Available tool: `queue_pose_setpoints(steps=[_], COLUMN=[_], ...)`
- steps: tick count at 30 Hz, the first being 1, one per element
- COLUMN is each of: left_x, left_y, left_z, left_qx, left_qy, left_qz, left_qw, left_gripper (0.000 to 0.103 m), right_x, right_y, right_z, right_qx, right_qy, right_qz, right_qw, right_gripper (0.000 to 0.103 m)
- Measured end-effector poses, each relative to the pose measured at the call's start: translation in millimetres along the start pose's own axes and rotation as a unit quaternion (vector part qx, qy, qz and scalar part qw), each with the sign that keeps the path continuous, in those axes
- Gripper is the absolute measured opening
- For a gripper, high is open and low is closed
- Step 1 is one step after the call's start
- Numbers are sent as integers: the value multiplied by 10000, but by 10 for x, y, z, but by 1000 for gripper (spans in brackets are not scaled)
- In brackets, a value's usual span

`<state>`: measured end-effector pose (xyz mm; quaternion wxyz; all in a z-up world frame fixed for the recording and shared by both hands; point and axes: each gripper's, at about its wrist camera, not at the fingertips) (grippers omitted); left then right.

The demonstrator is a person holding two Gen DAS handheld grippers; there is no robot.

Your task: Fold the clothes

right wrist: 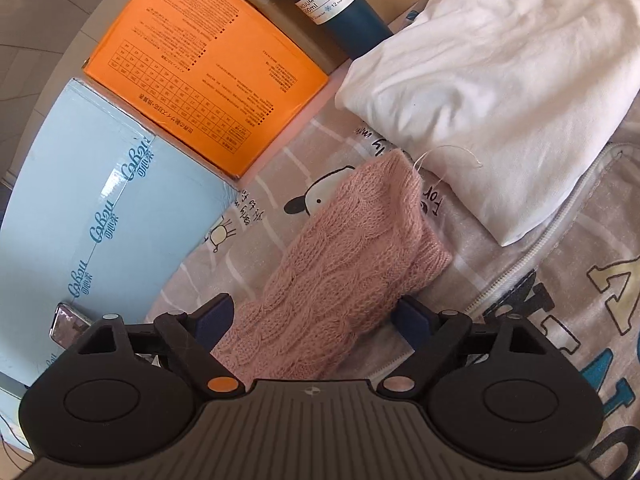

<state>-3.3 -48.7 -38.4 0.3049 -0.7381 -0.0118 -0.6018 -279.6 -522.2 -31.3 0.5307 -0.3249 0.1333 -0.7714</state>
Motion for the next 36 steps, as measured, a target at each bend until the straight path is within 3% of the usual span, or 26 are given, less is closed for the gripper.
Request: queue_pose_setpoints(steps=[3, 4, 7, 9, 11, 15, 21, 24, 27, 31, 36], left_x=[-3, -5, -8, -8, -8, -4, 7, 13, 17, 15, 11], left_y=[-1, -1, -2, -8, -14, -19, -46, -65, -70, -37, -30], left_z=[3, 5, 10, 12, 14, 23, 5, -23, -53, -72, -60], left_qx=[-3, -2, -2, -2, -5, -12, -40, -93, -55, 45, 50], left_qy=[-10, -13, -24, -31, -38, -66, -9, 71, 148, 213, 191], left_qz=[0, 1, -4, -25, -44, -80, -193, -279, -282, -170, -146], left_qw=[10000, 10000, 10000, 10000, 10000, 9999, 9998, 9995, 9995, 9996, 9997], left_gripper=[95, 95, 95, 95, 95, 95, 95, 95, 95, 95, 95], right_x=[-43, -65, -131, -176, -234, -342, -343, -284, -211, -333, -773], right_y=[55, 51, 39, 24, -72, -390, -955, -1151, -1203, -1063, -885], right_z=[-5, -4, 0, 5, 35, 166, 179, 135, 94, 158, 403], right_qx=[47, -1, -145, -214, 1, 354, 639, 446, -26, -489, -229], right_qy=[99, 36, -156, -291, -511, -877, -646, -566, -704, -1630, -3163], right_qz=[21, -81, -387, -584, -731, -1229, -1550, -1830, -2295, -2509, -2255], right_qw=[9999, 10000, 9990, 9976, 9960, 9879, 9837, 9805, 9708, 9529, 9212], right_gripper=[84, 77, 34, 24, 18, 15, 14, 13, 13, 13, 13])
Point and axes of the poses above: each gripper's, at about its wrist camera, not at the fingertips, and y roughly the way its jaws point, z to its left, x to its top, and after that the axes turned 12 degrees about y, right-handed
